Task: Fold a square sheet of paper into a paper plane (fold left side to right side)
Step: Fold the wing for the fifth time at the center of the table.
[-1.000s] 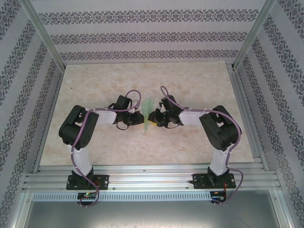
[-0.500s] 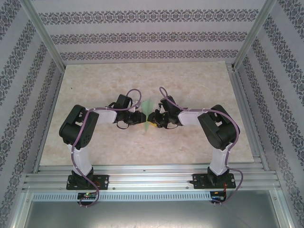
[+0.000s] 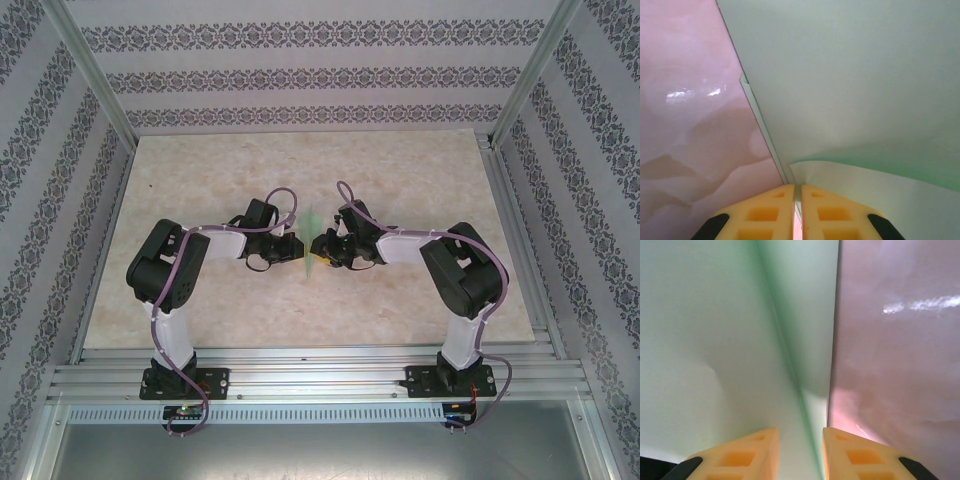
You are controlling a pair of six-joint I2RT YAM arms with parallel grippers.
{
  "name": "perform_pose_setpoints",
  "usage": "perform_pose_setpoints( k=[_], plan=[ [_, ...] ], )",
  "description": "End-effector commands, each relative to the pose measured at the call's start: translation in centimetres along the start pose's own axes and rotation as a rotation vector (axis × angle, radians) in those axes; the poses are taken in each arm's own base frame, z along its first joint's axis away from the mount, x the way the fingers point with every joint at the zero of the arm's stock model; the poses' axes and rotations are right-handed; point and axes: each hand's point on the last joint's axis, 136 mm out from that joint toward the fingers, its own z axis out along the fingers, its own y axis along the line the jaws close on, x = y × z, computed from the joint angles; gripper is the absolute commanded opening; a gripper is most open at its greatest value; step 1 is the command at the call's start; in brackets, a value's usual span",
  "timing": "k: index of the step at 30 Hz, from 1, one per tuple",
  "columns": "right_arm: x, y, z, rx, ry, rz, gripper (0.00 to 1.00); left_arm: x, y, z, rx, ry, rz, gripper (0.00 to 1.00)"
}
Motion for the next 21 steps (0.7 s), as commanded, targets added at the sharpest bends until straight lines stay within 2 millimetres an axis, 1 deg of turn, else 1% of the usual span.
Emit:
perform_pose_setpoints(
  k=[1, 5, 8, 14, 16, 19, 21],
  plan=[
    [-0.4, -0.3, 0.7, 0.017, -0.008, -0.018, 0.29, 1.1, 2.7, 2.0, -0.076, 0.017, 0.0, 0.14],
    [-0.4, -1.4, 1.1, 0.052, -0.003, -0.014, 0.29, 0.7, 1.9, 1.1, -0.062, -0.003, 0.013, 0.17],
    [-0.4, -1.9, 1.3, 0.058, 0.0, -0.004, 0.29, 0.2, 1.4, -0.5, -0.066, -0.024, 0.025, 0.21],
    [-0.4, -2.2, 1.4, 0.064, 0.003, -0.002, 0.3, -0.5, 1.0, -3.5, -0.088, -0.055, 0.039, 0.29],
    [-0.4, -2.3, 1.4, 0.066, 0.002, -0.003, 0.3, -0.7, 0.6, -4.5, -0.092, -0.066, 0.05, 0.34],
    [-0.3, -2.4, 1.5, 0.068, 0.004, 0.0, 0.3, -1.4, -0.6, -6.0, -0.083, -0.096, 0.07, 0.4],
    [-0.3, -2.4, 1.5, 0.066, 0.006, -0.001, 0.3, -2.0, -1.9, -7.1, -0.059, -0.121, 0.087, 0.44]
  ],
)
